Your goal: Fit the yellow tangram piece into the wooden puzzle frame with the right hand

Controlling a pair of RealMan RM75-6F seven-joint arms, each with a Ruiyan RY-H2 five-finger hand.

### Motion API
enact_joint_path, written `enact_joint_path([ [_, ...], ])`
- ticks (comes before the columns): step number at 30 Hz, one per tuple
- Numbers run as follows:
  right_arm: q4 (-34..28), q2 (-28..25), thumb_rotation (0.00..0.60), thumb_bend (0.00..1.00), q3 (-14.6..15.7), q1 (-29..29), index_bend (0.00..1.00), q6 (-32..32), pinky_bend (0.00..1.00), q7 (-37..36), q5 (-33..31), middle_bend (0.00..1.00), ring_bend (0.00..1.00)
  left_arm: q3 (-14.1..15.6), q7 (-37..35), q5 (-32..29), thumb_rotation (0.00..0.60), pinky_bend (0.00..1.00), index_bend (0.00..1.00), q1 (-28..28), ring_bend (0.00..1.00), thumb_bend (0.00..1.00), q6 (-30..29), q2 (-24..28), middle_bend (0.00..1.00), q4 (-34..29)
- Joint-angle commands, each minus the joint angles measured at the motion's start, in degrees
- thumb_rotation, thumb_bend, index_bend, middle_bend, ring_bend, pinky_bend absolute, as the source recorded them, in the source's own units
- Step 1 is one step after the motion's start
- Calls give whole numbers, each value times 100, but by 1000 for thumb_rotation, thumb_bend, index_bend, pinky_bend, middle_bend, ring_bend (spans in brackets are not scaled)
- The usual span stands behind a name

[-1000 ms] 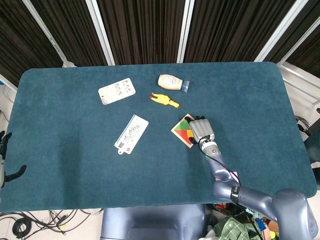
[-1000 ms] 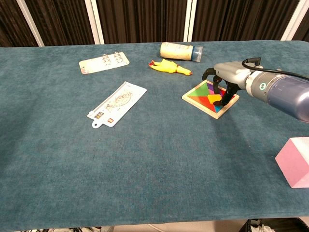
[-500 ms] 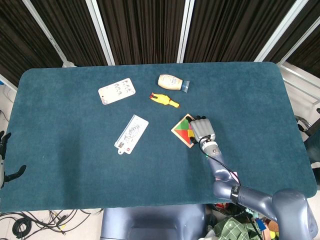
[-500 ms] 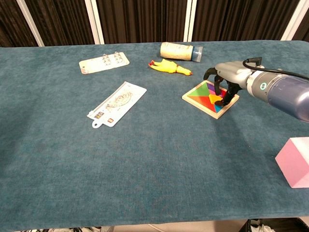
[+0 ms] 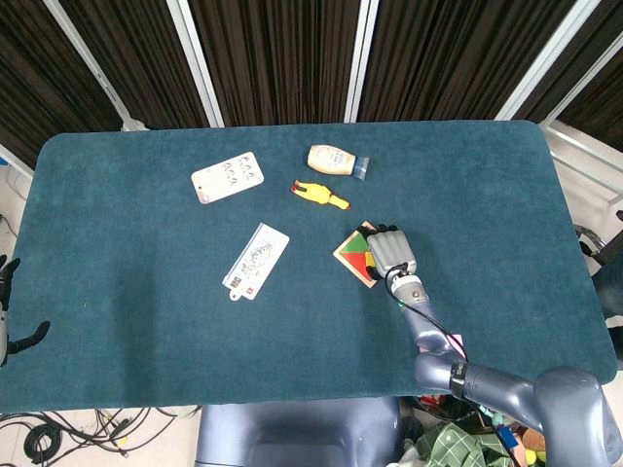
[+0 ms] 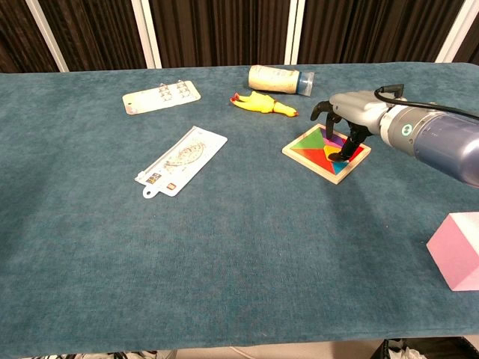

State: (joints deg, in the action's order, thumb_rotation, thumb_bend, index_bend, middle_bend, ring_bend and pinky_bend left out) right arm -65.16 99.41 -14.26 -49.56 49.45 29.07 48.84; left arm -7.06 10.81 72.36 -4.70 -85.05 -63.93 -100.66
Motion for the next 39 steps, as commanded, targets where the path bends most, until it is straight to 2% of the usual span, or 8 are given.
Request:
enact_joint_path([
  [1, -54, -13, 600, 234, 35, 0, 178, -1, 219, 14, 32, 328, 188, 0, 8, -10, 600, 0, 74, -3, 0, 214, 9, 0, 0, -5],
  [17, -248, -18, 600, 234, 141, -8, 178, 67, 219, -11, 270, 350, 188, -13, 26, -48, 600, 0, 71, -5, 0, 219, 13, -1, 0, -19],
  [39, -187, -86, 600, 234, 218, 128, 178, 53, 218, -115, 246, 385, 188, -10, 53, -42, 600, 0, 71, -2, 0, 219, -4, -11, 0, -7],
])
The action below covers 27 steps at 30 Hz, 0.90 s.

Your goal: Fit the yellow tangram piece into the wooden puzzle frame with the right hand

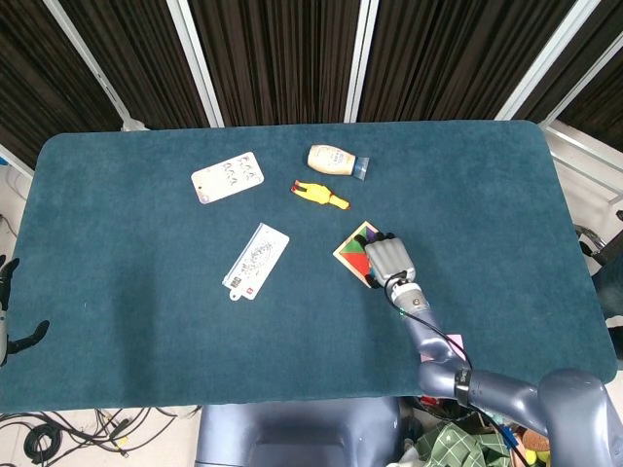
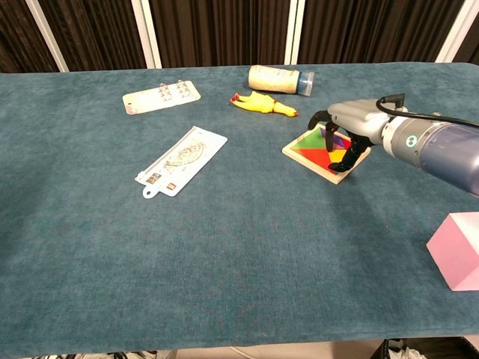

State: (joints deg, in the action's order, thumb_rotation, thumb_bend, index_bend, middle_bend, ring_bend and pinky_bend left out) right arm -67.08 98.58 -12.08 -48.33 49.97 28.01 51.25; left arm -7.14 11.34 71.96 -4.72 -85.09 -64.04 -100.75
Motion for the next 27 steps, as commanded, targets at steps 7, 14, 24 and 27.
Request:
enact_joint_path([
  [7, -130, -117, 600, 234, -77, 62, 178, 121, 218, -138, 78, 345, 188, -8, 12, -3, 600, 0, 71, -7, 0, 219, 1, 2, 0, -10],
  [14, -961, -784, 600, 199, -169, 378, 178, 629, 218, -297, 265, 204, 150, 2, -3, 14, 600, 0, 71, -5, 0, 218, 5, 7, 0, -8],
  [24, -2404, -2320, 600, 119, 77, 1381, 178, 1622, 218, -681, 690, 127, 95, 13, 44, 96, 600, 0, 71, 10, 0, 218, -80, -22, 0, -22],
  [27, -2604, -2710, 600, 111, 216, 1743, 178, 1878, 218, -1149, 1042, 127, 94, 18, 63, 129, 600, 0, 71, 17, 0, 218, -114, -34, 0, -15],
])
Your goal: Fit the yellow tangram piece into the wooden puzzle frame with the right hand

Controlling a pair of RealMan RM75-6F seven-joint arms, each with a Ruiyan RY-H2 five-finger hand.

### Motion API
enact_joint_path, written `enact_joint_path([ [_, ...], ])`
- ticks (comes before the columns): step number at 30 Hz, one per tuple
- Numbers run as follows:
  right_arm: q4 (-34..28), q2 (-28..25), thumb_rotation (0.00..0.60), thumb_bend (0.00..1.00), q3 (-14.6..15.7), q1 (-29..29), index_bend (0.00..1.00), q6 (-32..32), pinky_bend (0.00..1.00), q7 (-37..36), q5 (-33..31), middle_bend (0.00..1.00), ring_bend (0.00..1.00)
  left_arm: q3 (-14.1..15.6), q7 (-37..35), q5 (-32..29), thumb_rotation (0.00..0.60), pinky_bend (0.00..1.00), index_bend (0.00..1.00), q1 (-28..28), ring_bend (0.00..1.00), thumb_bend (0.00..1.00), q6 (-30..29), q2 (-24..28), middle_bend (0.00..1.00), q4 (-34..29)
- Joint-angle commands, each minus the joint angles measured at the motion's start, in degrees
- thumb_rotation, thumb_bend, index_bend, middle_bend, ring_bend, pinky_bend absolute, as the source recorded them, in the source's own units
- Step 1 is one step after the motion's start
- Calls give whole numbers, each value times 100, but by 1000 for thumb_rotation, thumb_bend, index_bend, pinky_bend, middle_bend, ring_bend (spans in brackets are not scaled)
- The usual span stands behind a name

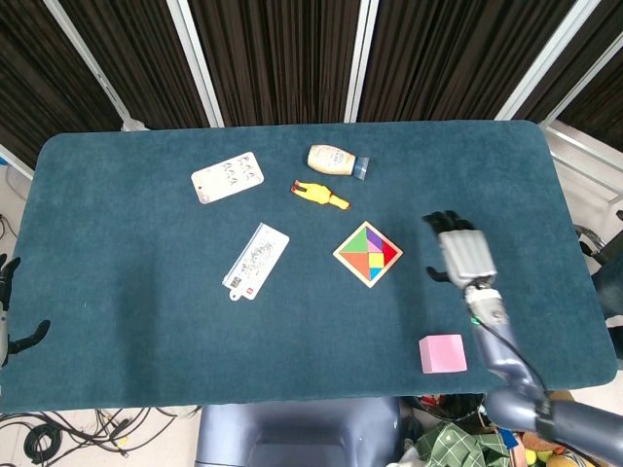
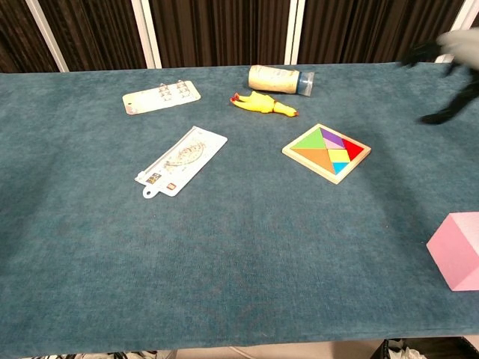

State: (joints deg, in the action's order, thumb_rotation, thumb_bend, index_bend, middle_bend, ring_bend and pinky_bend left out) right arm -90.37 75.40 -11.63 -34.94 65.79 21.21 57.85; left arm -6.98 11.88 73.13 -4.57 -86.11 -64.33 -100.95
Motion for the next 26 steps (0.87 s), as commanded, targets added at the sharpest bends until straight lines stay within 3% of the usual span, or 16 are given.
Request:
enact_joint_path([
  [1, -315, -508, 600, 107, 239, 522, 178, 368, 218, -624, 523, 127, 94, 0, 13, 18, 600, 0, 71, 4, 0, 218, -20, -7, 0, 9],
  [8, -304, -891, 600, 105, 856, 1407, 178, 1263, 211, -1185, 1429, 127, 94, 25, 24, 114, 600, 0, 71, 5, 0, 222, -49, -3, 0, 1],
  [13, 114, -719, 600, 105, 1250, 2031, 178, 2059, 211, -1502, 2091, 127, 94, 97, 99, 185, 600, 0, 71, 4, 0, 227, -9, 17, 0, -22],
  [26, 676, -393, 600, 105, 1457, 2576, 178, 2636, 211, -1862, 2805, 128, 94, 159, 152, 267, 600, 0, 71, -11, 0, 226, 54, 73, 0, -97],
])
